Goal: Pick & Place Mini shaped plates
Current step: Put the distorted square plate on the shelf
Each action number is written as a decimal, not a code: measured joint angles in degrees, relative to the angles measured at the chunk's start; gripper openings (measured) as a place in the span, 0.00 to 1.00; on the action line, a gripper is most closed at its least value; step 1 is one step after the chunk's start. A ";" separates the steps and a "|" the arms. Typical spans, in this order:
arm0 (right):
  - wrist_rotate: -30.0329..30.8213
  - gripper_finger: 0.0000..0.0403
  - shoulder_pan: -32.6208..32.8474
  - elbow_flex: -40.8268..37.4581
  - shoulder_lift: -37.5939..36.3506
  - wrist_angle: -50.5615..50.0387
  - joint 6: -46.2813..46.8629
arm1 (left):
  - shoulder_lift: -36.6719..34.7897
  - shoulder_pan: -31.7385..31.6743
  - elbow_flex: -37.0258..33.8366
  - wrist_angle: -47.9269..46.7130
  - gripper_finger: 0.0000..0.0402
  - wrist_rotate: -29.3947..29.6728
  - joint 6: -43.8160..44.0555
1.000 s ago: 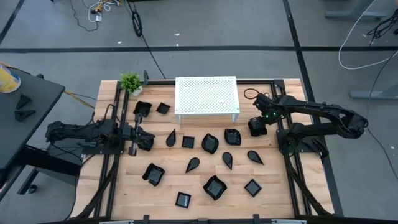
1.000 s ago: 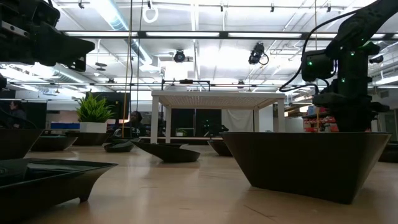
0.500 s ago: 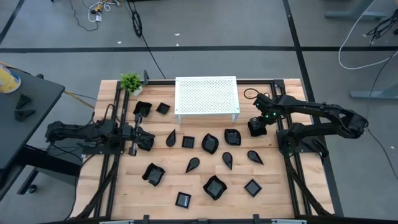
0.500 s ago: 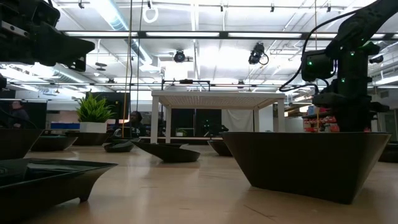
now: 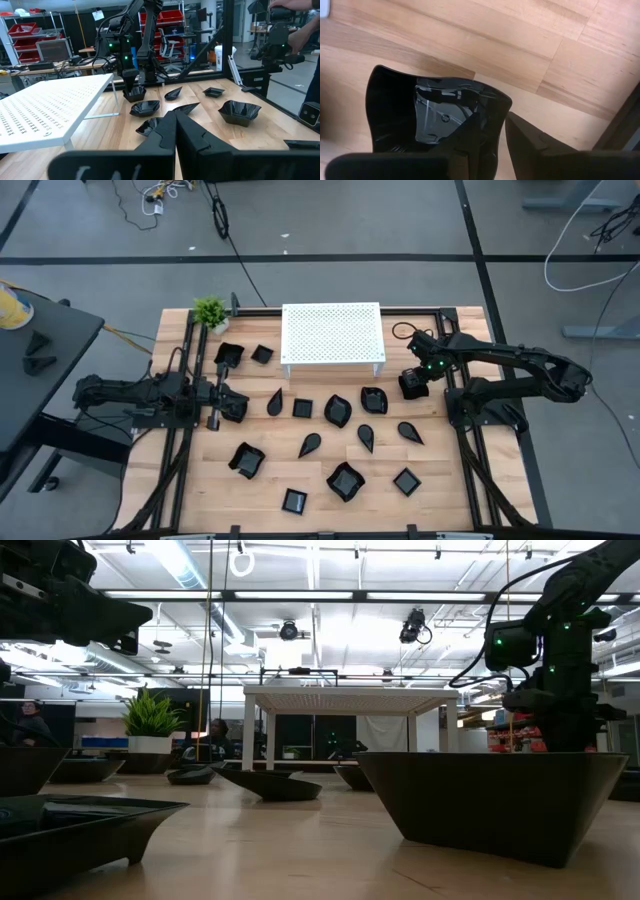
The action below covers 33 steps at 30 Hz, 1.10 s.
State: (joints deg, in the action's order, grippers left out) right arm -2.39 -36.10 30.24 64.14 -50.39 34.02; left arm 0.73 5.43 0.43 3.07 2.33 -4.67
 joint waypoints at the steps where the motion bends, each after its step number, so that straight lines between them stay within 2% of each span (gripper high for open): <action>1: 0.00 0.23 0.00 0.00 0.00 0.00 0.00 | 0.00 0.00 -0.01 0.00 0.01 0.01 0.00; 8: 0.00 0.21 0.00 -0.02 0.00 -0.11 -0.02 | 0.00 0.00 -0.01 0.00 0.01 0.01 0.00; 23: 0.00 0.05 -0.02 -0.03 0.00 -0.15 0.00 | 0.00 0.00 -0.02 0.00 0.01 0.02 0.00; 33: 0.00 0.03 -0.02 -0.02 0.00 -0.15 0.00 | 0.00 0.01 -0.01 0.00 0.01 0.01 0.00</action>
State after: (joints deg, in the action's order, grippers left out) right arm -2.39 -36.12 30.22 64.14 -50.54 34.02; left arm 0.73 5.44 0.41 3.07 2.34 -4.67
